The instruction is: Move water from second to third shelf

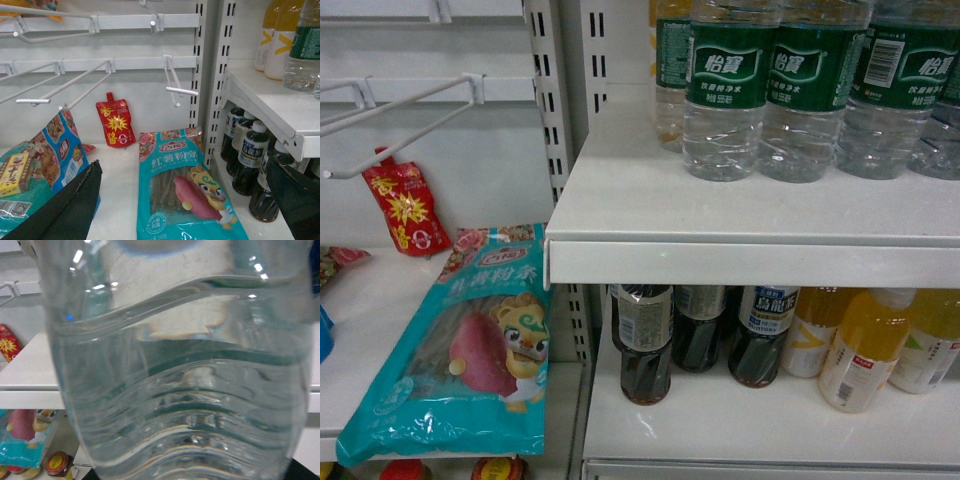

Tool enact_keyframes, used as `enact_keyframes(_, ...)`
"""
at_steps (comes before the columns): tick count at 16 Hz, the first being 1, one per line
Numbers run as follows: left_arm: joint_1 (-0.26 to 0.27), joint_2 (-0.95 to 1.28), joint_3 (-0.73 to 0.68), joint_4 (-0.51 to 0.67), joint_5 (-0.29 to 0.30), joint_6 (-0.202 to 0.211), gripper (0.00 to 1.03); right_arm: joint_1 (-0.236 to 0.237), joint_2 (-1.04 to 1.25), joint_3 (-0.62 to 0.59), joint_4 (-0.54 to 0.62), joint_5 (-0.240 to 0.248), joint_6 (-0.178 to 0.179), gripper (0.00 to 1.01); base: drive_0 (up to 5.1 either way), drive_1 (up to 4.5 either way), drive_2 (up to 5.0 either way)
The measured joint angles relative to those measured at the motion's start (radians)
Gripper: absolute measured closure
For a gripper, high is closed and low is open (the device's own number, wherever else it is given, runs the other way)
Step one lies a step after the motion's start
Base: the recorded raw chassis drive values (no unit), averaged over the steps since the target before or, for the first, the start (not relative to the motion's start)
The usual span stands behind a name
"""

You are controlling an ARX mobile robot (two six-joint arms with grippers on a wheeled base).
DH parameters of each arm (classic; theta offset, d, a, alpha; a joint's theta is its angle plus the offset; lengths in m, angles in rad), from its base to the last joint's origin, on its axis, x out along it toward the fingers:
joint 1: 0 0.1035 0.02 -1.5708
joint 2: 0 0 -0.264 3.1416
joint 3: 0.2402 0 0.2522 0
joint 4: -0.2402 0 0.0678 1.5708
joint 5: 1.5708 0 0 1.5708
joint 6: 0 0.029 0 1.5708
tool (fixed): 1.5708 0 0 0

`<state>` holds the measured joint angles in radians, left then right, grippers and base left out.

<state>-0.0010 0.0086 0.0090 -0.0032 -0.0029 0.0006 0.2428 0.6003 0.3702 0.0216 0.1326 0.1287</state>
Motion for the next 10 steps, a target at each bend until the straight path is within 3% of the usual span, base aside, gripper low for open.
enact_keyframes(7, 0.000, 0.000, 0.000, 0.000, 0.003, 0.000, 0.05, -0.001, 0.000, 0.000, 0.000, 0.016, 0.000, 0.61, 0.0, 0.00, 0.0)
enact_keyframes(8, 0.000, 0.000, 0.000, 0.000, 0.002, 0.000, 0.05, 0.006, 0.003, -0.006, 0.029, 0.042, 0.007, 0.61, 0.0, 0.00, 0.0)
enact_keyframes(9, 0.000, 0.000, 0.000, -0.001, 0.002, 0.000, 0.05, 0.016, 0.032, -0.012, 0.114, 0.124, 0.015, 0.61, 0.0, 0.00, 0.0)
enact_keyframes(10, 0.000, 0.000, 0.000, 0.000, 0.003, 0.000, 0.05, -0.006, 0.072, 0.012, 0.155, 0.140, 0.016, 0.61, 0.0, 0.00, 0.0)
